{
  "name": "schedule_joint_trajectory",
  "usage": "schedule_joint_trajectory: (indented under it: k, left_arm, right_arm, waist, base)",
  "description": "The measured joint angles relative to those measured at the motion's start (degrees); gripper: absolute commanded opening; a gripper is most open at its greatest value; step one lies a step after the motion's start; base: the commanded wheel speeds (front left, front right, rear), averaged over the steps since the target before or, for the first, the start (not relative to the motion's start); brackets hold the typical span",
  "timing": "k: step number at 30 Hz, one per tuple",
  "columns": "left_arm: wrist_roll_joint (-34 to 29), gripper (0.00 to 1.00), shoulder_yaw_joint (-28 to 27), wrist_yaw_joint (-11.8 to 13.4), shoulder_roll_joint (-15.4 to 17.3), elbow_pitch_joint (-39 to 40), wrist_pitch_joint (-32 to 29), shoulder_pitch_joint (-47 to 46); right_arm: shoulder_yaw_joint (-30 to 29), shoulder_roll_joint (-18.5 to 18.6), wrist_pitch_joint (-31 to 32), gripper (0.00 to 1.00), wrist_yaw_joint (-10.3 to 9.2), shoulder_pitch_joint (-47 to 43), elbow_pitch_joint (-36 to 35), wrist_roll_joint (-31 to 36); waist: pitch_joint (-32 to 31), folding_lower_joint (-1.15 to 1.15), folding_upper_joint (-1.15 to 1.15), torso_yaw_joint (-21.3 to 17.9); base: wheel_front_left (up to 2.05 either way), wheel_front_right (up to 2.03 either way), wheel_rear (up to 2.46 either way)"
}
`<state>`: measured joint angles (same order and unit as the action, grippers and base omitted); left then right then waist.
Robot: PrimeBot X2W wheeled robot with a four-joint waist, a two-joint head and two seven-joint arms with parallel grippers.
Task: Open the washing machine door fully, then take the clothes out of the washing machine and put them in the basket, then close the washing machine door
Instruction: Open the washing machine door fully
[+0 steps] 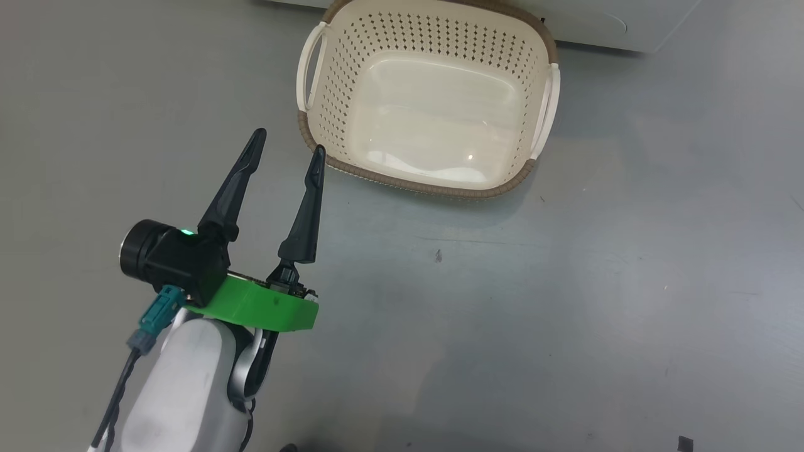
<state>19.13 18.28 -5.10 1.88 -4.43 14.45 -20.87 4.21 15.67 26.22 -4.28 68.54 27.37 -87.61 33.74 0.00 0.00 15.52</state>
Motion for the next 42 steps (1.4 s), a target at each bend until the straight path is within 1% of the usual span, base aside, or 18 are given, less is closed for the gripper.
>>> schedule_joint_trajectory:
  k: [2, 4, 22, 23, 25, 30, 36, 38, 42]
  left_arm:
    - [0.12, 1.0, 0.05, 0.0, -0.01, 0.01, 0.0, -0.08]
    - [0.34, 1.0, 0.15, 0.0, -0.01, 0.01, 0.0, -0.11]
    - [0.7, 1.0, 0.18, 0.02, -0.04, -0.04, 0.0, -0.31]
    - [0.69, 1.0, 0.09, 0.08, -0.04, -0.12, 0.0, -0.32]
    - [0.68, 1.0, 0.13, 0.2, -0.04, -0.23, 0.0, -0.32]
    - [0.35, 1.0, 0.12, 0.25, -0.05, -0.52, 0.0, -0.32]
    - [-0.1, 1.0, 0.12, 0.27, -0.07, -0.83, 0.0, -0.32]
    - [-0.18, 1.0, 0.11, 0.35, -0.07, -0.9, 0.0, -0.32]
    - [-0.69, 1.0, -0.03, 0.84, -0.07, -1.1, 0.0, -0.32]
  right_arm:
    - [0.2, 0.04, 0.77, 0.0, -0.44, 0.6, 0.62, -0.09]
    - [0.46, 0.25, 1.33, 0.0, -0.47, 0.96, 1.18, -0.09]
    - [0.8, 0.86, 7.5, 0.0, -0.27, 3.05, 4.7, -3.22]
    - [0.92, 0.81, 7.81, 0.0, 0.15, 3.05, 4.94, -3.3]
    - [1.08, 0.77, 8.51, 0.0, 0.19, 3.05, 5.36, -3.71]
    - [1.7, 0.44, 9.69, 0.0, 0.97, 2.93, 6.43, -3.96]
    - [2.66, 0.04, 11.46, 0.0, 2.67, 2.14, 7.57, -4.13]
    - [2.79, -0.32, 11.99, 0.0, 2.97, 1.52, 7.75, -4.23]
    - [3.26, -1.02, 13.03, 0.0, 4.71, -0.11, 8.54, -4.78]
  waist:
    - [0.04, 0.0, 0.0, 0.09]
    - [0.09, 0.0, 0.0, 0.16]
    - [0.26, 0.0, 0.0, -0.09]
    - [0.18, 0.0, 0.0, -0.2]
    - [-0.02, 0.0, 0.0, -0.42]
    - [-0.63, 0.0, 0.0, -0.91]
    - [-1.66, 0.0, 0.0, -1.37]
    - [-2.06, 0.0, 0.0, -1.53]
    - [-3.06, 0.0, 0.0, -1.81]
  base:
    - [0.0, 0.0, 0.0]
    - [0.0, 0.0, 0.0]
    - [0.0, 0.0, 0.0]
    - [0.0, 0.0, 0.0]
    - [0.0, 0.0, 0.0]
    - [0.0, 0.0, 0.0]
    - [0.0, 0.0, 0.0]
    - [0.0, 0.0, 0.0]
    - [0.0, 0.0, 0.0]
